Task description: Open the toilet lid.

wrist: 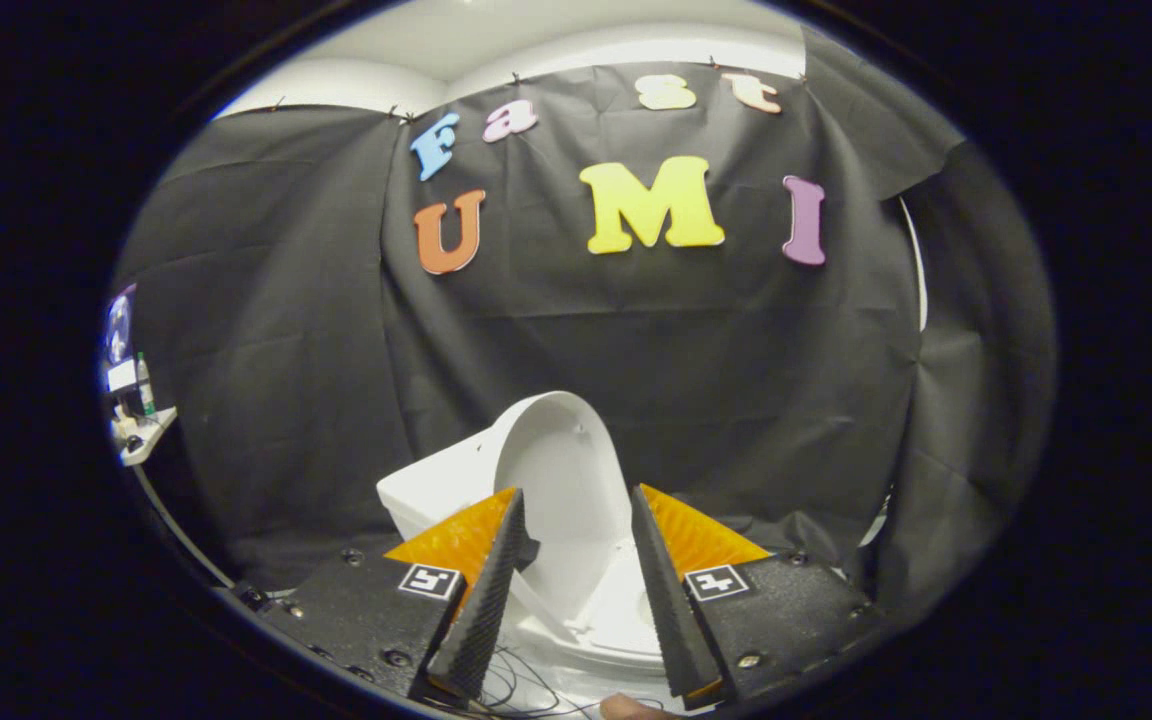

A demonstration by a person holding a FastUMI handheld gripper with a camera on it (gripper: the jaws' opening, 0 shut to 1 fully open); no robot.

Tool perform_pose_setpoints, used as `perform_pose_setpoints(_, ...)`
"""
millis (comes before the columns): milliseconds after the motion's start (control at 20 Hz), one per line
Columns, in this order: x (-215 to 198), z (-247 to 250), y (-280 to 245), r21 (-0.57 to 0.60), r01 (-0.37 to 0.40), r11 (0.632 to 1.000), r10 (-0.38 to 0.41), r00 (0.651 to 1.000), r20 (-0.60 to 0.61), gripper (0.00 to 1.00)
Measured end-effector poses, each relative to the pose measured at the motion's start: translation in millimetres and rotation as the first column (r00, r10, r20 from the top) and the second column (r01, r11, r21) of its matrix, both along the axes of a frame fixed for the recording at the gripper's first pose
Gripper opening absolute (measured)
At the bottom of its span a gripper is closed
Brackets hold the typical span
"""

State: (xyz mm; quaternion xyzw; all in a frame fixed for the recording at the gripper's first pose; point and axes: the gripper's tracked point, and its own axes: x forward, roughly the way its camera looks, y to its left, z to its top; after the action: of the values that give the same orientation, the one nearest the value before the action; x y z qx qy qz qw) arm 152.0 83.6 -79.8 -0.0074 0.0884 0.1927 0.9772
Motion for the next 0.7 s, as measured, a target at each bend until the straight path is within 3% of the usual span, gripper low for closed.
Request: perform_pose_setpoints(700, -27.8, 35.0, -88.7, 0.028, 0.107, 0.994, -0.11, 0.983, 0.147, 0.68)
